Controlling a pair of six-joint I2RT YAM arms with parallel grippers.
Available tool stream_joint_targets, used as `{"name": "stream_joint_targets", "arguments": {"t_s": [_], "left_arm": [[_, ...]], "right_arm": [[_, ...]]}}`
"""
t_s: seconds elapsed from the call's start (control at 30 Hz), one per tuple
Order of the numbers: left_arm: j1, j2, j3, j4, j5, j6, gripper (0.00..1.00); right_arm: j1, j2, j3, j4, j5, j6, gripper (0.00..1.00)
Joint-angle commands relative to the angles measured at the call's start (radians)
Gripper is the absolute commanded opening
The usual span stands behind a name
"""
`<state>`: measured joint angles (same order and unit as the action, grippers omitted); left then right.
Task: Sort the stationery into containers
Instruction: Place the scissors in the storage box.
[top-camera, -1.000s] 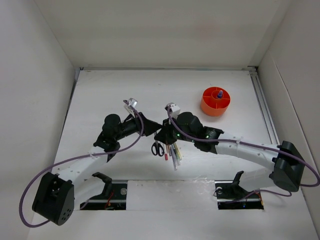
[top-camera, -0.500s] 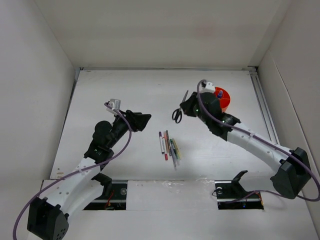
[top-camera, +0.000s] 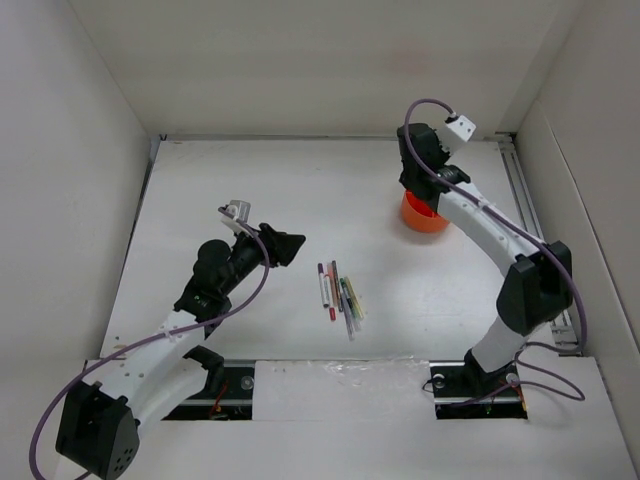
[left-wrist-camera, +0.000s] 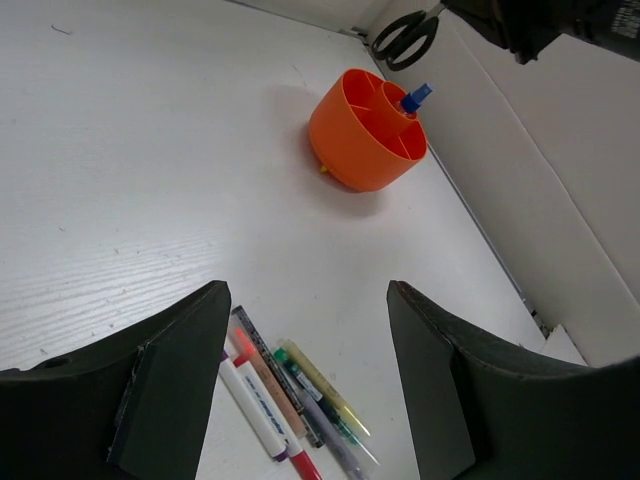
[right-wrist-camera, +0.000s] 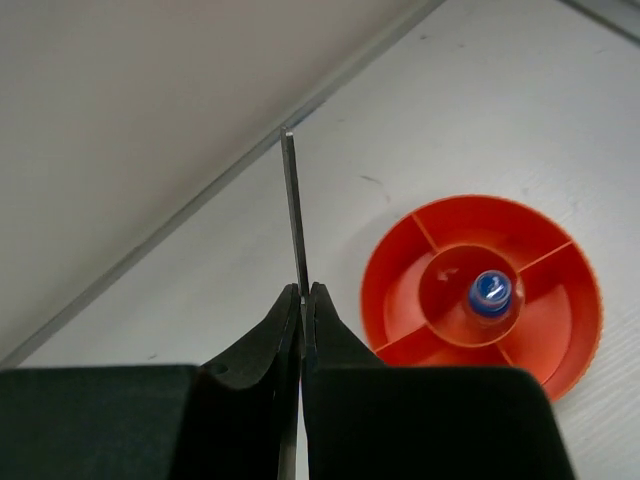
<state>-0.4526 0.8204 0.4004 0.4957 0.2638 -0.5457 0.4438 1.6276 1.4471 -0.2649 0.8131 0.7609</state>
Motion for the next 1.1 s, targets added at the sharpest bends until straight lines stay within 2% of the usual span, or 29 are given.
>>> {"name": "stream_joint_targets", "arguments": {"t_s": [0.0, 0.13, 0.5, 1.07], "left_arm": [[-0.006, -0.029, 0.0, 0.049, 0.026, 0.01, 0.6], [-0.006, -0.029, 0.0, 0.047, 0.037, 0.01, 0.6], [-0.006, -0.029, 0.0, 0.043, 0.038, 0.01, 0.6], [-0.006, -0.038, 0.011, 0.046, 0.046, 0.01, 0.6]], "right_arm": [[-0.034, 0.061, 0.128, -0.12, 0.173, 0.029, 0.0], [-0.073, 0.156, 0.191, -0.191, 0.21, 0.072, 0.0], [-0.105, 0.273, 0.262, -0.238, 0.218, 0.129, 0.0], [-0.096, 0.334, 0.28, -0.258, 0.241, 0.156, 0.0]]}}
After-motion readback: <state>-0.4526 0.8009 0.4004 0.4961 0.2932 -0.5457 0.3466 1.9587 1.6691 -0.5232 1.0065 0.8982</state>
